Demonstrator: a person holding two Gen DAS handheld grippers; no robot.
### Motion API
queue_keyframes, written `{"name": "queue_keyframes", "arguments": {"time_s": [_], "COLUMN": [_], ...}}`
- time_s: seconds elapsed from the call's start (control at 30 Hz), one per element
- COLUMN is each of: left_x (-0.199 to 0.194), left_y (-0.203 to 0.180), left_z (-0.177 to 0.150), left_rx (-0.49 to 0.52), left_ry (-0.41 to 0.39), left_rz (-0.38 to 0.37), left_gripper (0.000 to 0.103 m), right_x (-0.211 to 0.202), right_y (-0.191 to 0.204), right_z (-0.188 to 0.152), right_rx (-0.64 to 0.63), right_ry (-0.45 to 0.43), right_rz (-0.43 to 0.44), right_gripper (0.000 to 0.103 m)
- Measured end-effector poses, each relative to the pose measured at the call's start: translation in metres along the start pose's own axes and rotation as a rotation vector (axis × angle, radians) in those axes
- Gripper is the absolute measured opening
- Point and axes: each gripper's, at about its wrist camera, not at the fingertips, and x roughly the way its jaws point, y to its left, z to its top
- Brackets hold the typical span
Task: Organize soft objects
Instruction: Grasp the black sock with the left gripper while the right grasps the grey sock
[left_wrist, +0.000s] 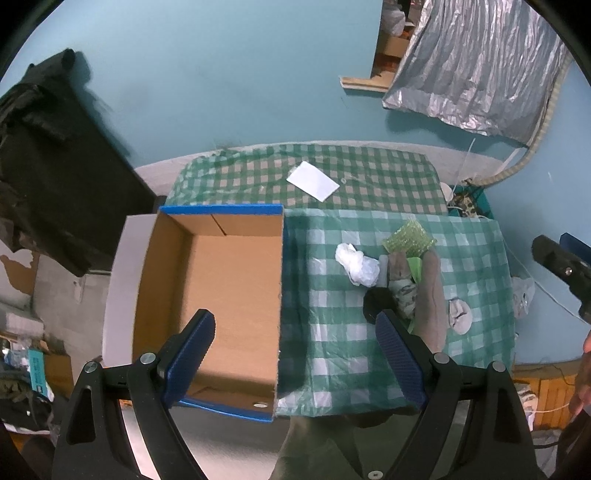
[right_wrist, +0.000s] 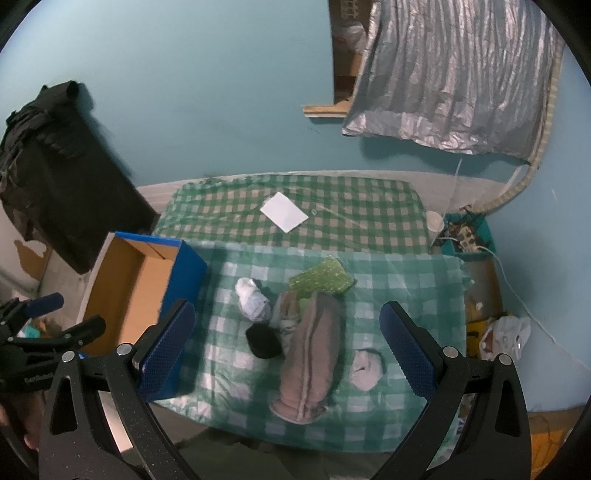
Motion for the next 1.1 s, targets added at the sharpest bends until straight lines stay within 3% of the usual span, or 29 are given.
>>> {"name": "queue_keyframes", "arguments": {"time_s": [0.5,1.1], "left_x": [0.058,0.12], "left_y": [-0.027,-0.068], "left_z": [0.01,0.003], "left_rx": [0.035,0.081], "left_ry": [0.093,0.19], "left_rz": [-0.032,-0.049], "left_gripper": [0.09,0.09], "right_x": [0.027,0.096], "right_y": [-0.069,-0.124], "right_z": [-0.013,-0.057], "right_rx": [0.071,0.093], "right_ry": [0.07,0.195], "right_rz": [-0.086,-0.095], "right_gripper": [0.101,0.1]}}
